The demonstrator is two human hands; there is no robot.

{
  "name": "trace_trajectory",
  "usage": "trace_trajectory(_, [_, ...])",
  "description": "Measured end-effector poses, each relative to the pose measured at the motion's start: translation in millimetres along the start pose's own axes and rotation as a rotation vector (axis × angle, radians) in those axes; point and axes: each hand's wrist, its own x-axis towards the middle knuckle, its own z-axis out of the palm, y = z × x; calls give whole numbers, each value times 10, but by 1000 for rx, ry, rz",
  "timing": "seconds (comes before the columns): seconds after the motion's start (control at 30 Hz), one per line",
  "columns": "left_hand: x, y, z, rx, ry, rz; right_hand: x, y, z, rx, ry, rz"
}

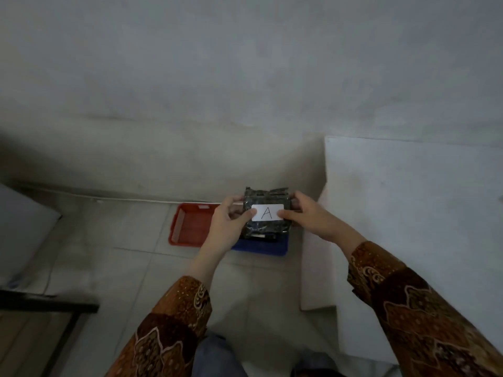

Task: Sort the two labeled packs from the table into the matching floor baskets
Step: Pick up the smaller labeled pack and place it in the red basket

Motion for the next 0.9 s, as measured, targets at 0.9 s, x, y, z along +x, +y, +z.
trace_trajectory(0.9, [3286, -4308, -2402, 372, 300, -329, 4608, 3075, 3157, -170, 460, 306])
